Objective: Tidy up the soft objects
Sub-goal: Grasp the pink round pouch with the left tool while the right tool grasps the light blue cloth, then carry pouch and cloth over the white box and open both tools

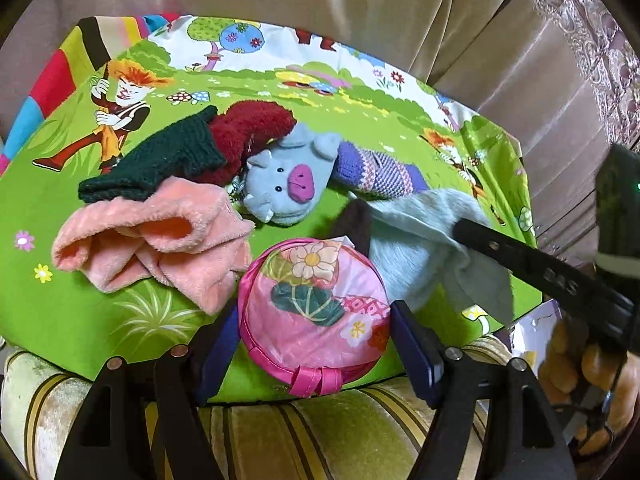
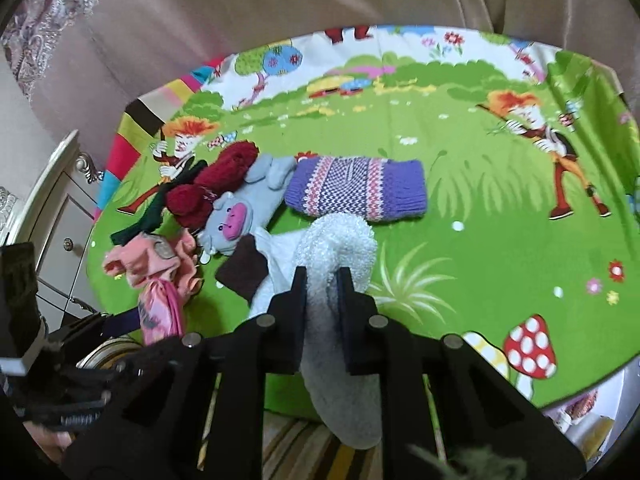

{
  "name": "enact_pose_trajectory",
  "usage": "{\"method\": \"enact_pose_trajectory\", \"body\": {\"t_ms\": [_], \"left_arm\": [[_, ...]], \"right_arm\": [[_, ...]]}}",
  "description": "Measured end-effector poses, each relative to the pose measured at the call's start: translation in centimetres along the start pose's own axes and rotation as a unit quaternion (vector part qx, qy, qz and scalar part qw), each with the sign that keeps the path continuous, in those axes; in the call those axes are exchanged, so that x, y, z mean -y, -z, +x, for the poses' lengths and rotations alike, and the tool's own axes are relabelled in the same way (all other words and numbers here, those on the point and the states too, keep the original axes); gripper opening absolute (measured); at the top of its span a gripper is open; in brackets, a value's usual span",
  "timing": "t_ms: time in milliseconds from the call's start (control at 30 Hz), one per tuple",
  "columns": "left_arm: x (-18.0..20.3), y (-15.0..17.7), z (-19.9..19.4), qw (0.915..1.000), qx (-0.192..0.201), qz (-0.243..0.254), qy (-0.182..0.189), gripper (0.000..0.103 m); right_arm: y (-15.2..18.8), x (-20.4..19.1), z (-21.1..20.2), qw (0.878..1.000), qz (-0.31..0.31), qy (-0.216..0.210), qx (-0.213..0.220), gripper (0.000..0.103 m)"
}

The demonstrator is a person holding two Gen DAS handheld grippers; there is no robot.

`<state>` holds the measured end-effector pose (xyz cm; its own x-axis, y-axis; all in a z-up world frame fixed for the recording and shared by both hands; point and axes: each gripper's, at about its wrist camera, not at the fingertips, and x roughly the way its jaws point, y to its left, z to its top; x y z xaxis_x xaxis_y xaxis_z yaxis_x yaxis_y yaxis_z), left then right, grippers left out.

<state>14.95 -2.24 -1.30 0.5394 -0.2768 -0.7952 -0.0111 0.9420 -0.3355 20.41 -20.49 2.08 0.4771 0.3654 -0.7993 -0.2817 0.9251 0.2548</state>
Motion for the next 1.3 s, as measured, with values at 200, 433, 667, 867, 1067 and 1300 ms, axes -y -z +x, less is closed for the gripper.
{"method": "enact_pose_trajectory", "body": {"t_ms": [200, 433, 667, 867, 1067, 1300], "left_arm": [[0.5, 0.4, -1.1, 0.9999, 0.015, -0.001, 0.003, 0.074], [1.5, 1.1, -2.1, 0.9997, 0.025, 0.0, 0.008, 0.074], [3.4, 1.8, -2.9, 0.9993, 0.028, 0.012, 0.019, 0.074], [5.8, 2.3, -3.3, 0.9986, 0.027, 0.032, 0.032, 0.074], [8.8, 2.9, -3.3, 0.997, 0.02, 0.057, 0.048, 0.074], [12.2, 3.8, -3.0, 0.9942, 0.009, 0.083, 0.068, 0.074]], "right_arm": [[1.1, 0.4, -3.6, 0.999, 0.005, 0.02, 0.039, 0.017], [2.4, 1.3, -7.6, 0.996, 0.009, 0.036, 0.075, 0.017], [4.3, 2.4, -10.0, 0.995, 0.002, 0.058, 0.085, 0.017], [5.7, 4.1, -12.2, 0.992, 0.015, 0.084, 0.096, 0.017], [6.9, 5.6, -14.4, 0.988, 0.024, 0.105, 0.107, 0.017], [8.0, 7.4, -16.5, 0.983, 0.037, 0.136, 0.119, 0.017]]}}
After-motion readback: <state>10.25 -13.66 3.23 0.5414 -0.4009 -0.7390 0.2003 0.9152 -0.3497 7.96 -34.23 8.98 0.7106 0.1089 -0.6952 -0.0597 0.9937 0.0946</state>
